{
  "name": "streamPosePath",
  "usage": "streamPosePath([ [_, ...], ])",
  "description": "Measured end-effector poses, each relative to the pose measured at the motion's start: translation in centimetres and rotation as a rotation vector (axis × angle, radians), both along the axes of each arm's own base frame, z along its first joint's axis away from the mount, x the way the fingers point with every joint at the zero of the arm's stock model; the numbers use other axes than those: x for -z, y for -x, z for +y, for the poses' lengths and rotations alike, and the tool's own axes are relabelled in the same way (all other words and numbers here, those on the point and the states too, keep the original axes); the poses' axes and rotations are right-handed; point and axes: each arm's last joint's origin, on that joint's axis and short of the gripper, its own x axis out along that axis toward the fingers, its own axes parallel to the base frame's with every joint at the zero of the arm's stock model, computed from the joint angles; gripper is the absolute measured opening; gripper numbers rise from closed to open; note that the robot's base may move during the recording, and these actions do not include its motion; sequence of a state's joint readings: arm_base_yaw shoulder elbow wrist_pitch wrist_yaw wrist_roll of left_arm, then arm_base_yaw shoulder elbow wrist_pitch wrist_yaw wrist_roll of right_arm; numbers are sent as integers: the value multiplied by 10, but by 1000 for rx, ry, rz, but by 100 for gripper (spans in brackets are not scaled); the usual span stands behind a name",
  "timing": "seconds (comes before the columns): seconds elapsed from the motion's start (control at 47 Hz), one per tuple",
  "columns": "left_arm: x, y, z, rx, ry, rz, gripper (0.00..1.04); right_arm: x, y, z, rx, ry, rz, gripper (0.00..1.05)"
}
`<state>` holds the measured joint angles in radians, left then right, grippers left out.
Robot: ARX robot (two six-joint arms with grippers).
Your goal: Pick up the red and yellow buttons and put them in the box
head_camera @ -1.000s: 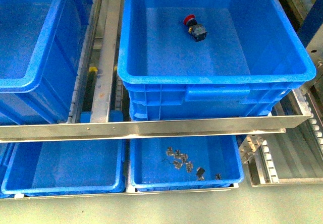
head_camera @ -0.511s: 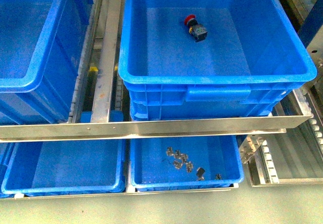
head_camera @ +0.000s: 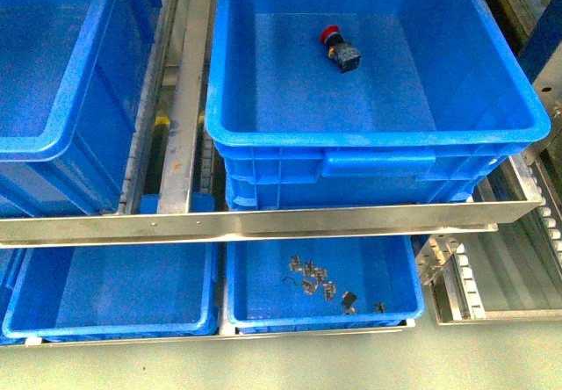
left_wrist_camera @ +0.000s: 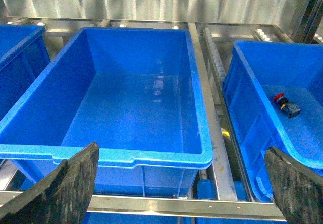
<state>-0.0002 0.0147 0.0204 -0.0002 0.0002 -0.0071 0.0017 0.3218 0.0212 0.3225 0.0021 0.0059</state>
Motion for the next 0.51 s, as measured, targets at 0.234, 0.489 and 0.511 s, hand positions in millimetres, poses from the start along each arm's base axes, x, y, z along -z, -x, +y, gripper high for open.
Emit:
streamPosePath([
  [0.234,0,0,0,0,0,0,97,0,7,0,0,0,-1,4],
  [0.489,0,0,0,0,0,0,97,5,19,0,-2,0,23,4],
  [0.511,0,0,0,0,0,0,97,4,20,0,-1,0,14,4],
])
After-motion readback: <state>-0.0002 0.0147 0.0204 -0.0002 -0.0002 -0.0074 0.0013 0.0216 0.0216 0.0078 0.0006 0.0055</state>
